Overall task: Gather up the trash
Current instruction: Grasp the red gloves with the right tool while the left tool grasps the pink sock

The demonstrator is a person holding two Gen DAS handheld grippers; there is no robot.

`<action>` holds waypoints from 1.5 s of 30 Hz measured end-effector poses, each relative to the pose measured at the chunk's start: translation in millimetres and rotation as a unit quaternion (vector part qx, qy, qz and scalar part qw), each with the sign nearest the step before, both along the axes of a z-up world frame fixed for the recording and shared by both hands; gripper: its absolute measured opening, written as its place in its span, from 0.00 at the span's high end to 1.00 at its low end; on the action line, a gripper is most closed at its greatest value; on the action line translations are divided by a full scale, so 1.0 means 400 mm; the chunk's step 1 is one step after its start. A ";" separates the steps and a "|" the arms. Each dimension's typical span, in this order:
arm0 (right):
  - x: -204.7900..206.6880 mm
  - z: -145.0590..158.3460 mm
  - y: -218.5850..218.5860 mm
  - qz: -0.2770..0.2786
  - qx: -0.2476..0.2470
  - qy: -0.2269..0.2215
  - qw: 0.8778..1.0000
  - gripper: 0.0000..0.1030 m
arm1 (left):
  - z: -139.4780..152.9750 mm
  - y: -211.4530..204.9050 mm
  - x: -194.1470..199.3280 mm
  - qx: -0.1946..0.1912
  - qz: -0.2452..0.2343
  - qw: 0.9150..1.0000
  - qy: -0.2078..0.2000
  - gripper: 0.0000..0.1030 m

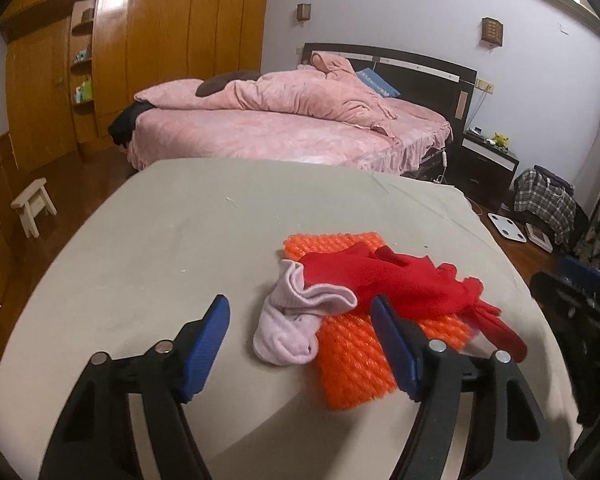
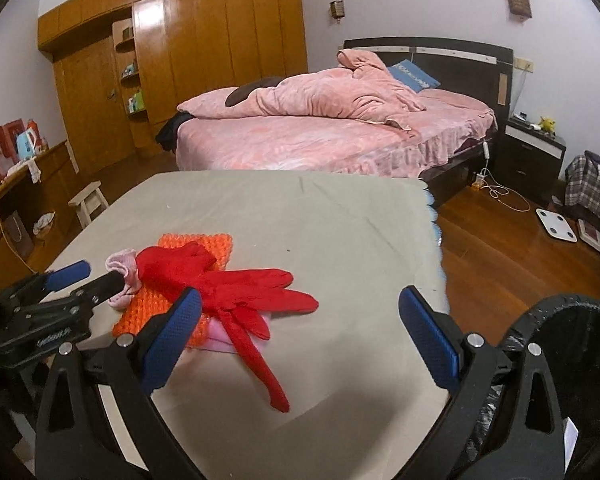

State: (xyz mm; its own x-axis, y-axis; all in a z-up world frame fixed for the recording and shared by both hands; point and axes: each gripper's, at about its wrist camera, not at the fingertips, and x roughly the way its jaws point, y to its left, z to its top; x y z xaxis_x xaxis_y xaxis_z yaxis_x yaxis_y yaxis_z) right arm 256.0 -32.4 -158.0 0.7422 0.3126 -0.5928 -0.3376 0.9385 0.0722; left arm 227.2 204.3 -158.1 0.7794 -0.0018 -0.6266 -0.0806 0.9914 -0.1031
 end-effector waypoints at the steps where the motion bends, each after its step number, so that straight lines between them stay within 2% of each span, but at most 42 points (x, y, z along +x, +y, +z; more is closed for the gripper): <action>1: 0.003 -0.003 0.003 0.002 -0.001 0.000 1.000 0.07 | 0.000 0.005 0.007 -0.011 0.000 1.000 0.000 0.32; 4: 0.014 -0.009 0.010 0.004 -0.002 0.000 1.000 0.07 | 0.003 0.005 0.011 -0.016 -0.003 1.000 -0.006 0.36; 7: 0.030 -0.015 0.022 0.011 -0.002 0.001 1.000 0.07 | -0.004 0.007 0.018 -0.018 -0.006 1.000 -0.003 0.55; 8: 0.034 -0.016 0.029 0.015 0.000 0.002 1.000 0.07 | -0.006 0.011 0.020 -0.024 -0.009 1.000 -0.002 0.65; 12: 0.049 -0.016 0.070 0.043 0.005 0.005 0.999 0.07 | -0.003 0.023 0.016 -0.032 -0.006 0.999 -0.008 0.79; 15: 0.057 -0.020 0.114 0.071 0.006 0.010 0.997 0.07 | -0.004 0.031 0.015 -0.034 -0.004 0.999 -0.007 0.79; 21: 0.084 -0.052 0.174 0.101 0.002 0.045 0.994 0.24 | -0.002 0.036 0.017 -0.030 0.000 1.000 -0.006 0.79; 23: 0.090 -0.063 0.185 0.109 0.002 0.060 0.992 0.39 | -0.002 0.038 0.017 -0.031 0.002 1.000 -0.005 0.79; 24: 0.091 -0.068 0.192 0.114 0.000 0.066 0.991 0.44 | -0.003 0.042 0.016 -0.032 0.002 0.999 -0.005 0.79; 25: 0.091 -0.071 0.195 0.119 0.001 0.072 0.990 0.53 | -0.003 0.044 0.017 -0.033 0.003 0.999 -0.005 0.79; 26: 0.092 -0.073 0.197 0.126 0.006 0.079 0.989 0.67 | -0.003 0.047 0.017 -0.034 0.004 0.999 -0.004 0.79; 28: 0.093 -0.073 0.193 0.133 0.023 0.090 0.987 0.86 | -0.005 0.055 0.015 -0.034 0.005 0.999 -0.004 0.79; 32: 0.080 -0.054 0.165 0.125 0.037 0.077 0.988 0.89 | -0.003 0.055 0.007 -0.029 0.006 1.000 -0.002 0.78; 35: 0.067 -0.031 0.129 0.103 0.044 0.061 0.992 0.89 | -0.009 0.066 0.004 -0.032 0.009 0.999 0.004 0.68; 39: 0.057 -0.012 0.089 0.077 0.044 0.044 0.995 0.89 | -0.017 0.067 0.017 -0.034 0.009 0.999 0.014 0.59; 44: 0.056 -0.006 0.049 0.061 0.047 0.041 0.996 0.89 | -0.038 0.058 0.049 -0.032 0.005 0.999 0.040 0.60; 45: 0.054 -0.004 0.042 0.059 0.050 0.040 0.996 0.89 | -0.038 0.058 0.050 -0.031 0.005 0.999 0.040 0.67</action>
